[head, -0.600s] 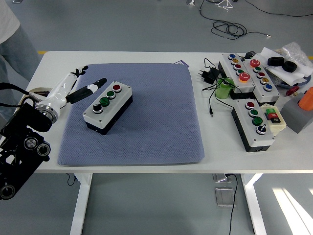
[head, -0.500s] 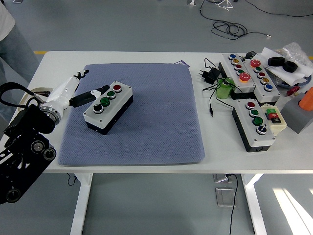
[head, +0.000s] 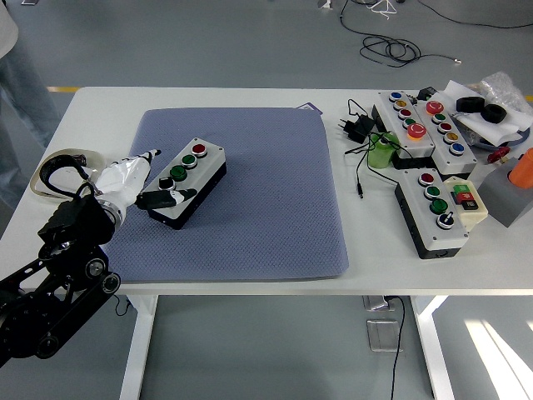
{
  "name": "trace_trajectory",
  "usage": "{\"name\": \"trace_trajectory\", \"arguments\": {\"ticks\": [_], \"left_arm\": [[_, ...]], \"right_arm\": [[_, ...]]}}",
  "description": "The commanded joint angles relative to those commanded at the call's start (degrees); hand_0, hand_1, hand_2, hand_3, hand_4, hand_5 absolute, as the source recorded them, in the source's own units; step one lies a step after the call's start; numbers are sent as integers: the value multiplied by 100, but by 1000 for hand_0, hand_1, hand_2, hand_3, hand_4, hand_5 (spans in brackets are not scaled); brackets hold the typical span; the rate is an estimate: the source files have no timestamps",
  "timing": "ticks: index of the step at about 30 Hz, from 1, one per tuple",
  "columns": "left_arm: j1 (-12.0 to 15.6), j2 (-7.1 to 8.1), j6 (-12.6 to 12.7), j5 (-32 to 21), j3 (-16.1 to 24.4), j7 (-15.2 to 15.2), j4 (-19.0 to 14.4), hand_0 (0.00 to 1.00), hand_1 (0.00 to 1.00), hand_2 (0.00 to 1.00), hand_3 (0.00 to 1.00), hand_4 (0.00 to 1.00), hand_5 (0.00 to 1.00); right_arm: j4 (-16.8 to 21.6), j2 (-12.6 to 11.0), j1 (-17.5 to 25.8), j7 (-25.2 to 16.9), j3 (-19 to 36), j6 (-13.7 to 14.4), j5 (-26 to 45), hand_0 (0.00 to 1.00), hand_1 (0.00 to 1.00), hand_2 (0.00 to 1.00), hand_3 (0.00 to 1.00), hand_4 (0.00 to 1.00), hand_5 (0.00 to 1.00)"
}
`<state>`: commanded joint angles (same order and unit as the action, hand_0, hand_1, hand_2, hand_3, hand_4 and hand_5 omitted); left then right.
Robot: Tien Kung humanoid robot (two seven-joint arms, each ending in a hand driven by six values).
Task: Pick up the button,place it on the desk,press the button,press the button
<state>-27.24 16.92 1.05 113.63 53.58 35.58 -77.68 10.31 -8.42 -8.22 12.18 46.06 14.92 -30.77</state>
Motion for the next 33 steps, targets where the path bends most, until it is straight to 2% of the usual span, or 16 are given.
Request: {"name": "trace_trajectory", "arguments": {"ticks": [10,11,16,17,22,23,28,29,33], "left_arm": [[-152,-131,9,44,-102,140,312,974,998,998,998,998,771],[-183,-154,8,47,-127,140,365,948,998,998,998,998,741],[-296,-271,-12,151,-210,140,668,948,998,998,998,998,741],[-304,-282,-20,168,-217,140,703,888,986,998,998,998,674],[-338,-319,-40,312,-284,140,841,888,986,998,998,998,674],[-349,-326,-24,356,-303,140,856,717,882,951,998,998,508],[-411,-353,-65,512,-398,140,910,717,882,951,998,998,508],[-424,-356,-74,544,-420,140,927,612,761,832,998,973,399],[-451,-356,-70,677,-460,140,960,612,761,832,998,973,399]], "right_arm": [[0,-3,-5,-2,0,6,-23,787,797,817,751,412,479],[0,-3,-9,-2,0,6,-26,787,797,817,751,412,479],[0,-1,-16,7,32,8,-89,787,797,817,751,412,479],[0,0,-15,7,36,9,-93,787,797,817,751,412,479],[0,12,5,15,80,31,-156,787,797,817,751,412,479],[0,18,11,20,95,40,-184,787,797,817,751,412,479],[0,35,51,50,160,57,-328,787,797,817,751,412,479],[0,37,60,57,177,61,-364,787,797,817,751,412,479],[0,35,88,70,203,62,-430,787,797,817,751,412,479]]}}
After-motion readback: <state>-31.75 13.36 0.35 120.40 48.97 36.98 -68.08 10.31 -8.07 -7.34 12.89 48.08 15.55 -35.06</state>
